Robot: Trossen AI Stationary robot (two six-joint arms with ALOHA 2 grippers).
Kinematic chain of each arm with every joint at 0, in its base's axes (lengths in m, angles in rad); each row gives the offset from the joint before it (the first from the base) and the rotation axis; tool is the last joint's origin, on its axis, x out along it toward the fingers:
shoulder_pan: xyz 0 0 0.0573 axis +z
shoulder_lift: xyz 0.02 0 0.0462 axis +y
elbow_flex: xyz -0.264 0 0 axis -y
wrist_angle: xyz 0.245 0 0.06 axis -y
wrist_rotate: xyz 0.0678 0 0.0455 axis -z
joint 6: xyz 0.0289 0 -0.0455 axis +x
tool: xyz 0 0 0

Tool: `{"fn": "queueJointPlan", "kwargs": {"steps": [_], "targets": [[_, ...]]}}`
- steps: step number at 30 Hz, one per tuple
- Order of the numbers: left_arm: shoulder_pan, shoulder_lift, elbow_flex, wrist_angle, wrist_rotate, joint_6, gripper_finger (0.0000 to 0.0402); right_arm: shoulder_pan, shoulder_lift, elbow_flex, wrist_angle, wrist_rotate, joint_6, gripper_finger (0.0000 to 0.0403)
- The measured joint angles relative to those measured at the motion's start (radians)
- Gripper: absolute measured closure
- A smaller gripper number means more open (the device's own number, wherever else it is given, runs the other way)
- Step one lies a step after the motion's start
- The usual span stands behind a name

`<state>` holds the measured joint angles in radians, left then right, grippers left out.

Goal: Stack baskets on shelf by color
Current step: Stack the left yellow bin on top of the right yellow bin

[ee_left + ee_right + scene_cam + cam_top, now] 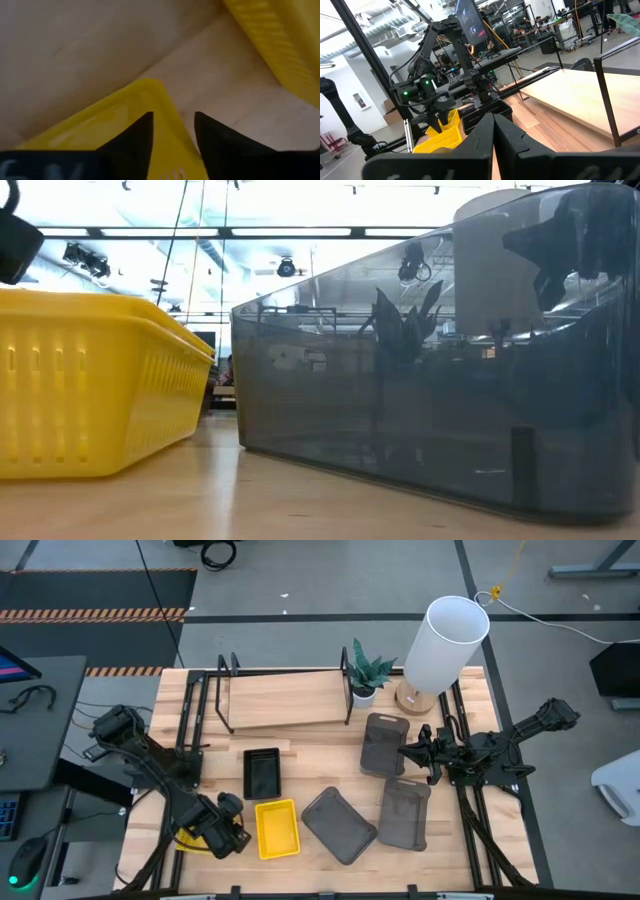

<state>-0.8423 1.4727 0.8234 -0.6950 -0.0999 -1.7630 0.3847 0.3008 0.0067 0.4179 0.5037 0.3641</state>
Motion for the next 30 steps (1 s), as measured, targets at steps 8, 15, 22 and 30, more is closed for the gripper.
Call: {"fn": "queueJointPlan", "kwargs": {"steps": [8,15,22,30], "targets": [[0.037,0.0,0.037,0.028,0.086,0.183,0.0383,0.0,0.0,0.0,0.0,0.0,0.0,0.0387],[0.045,0.0,0.206,-0.001,0.189,0.447,0.0383,0.0,0.0,0.0,0.0,0.0,0.0,0.0387],[0.041,0.0,0.447,-0.143,0.178,0.628,0.0389,0.0,0.0,0.0,0.0,0.0,0.0,0.0387],[0.057,-0.001,0.621,-0.284,-0.008,0.795,0.0389,0.0,0.0,0.0,0.0,0.0,0.0,0.0387]]}}
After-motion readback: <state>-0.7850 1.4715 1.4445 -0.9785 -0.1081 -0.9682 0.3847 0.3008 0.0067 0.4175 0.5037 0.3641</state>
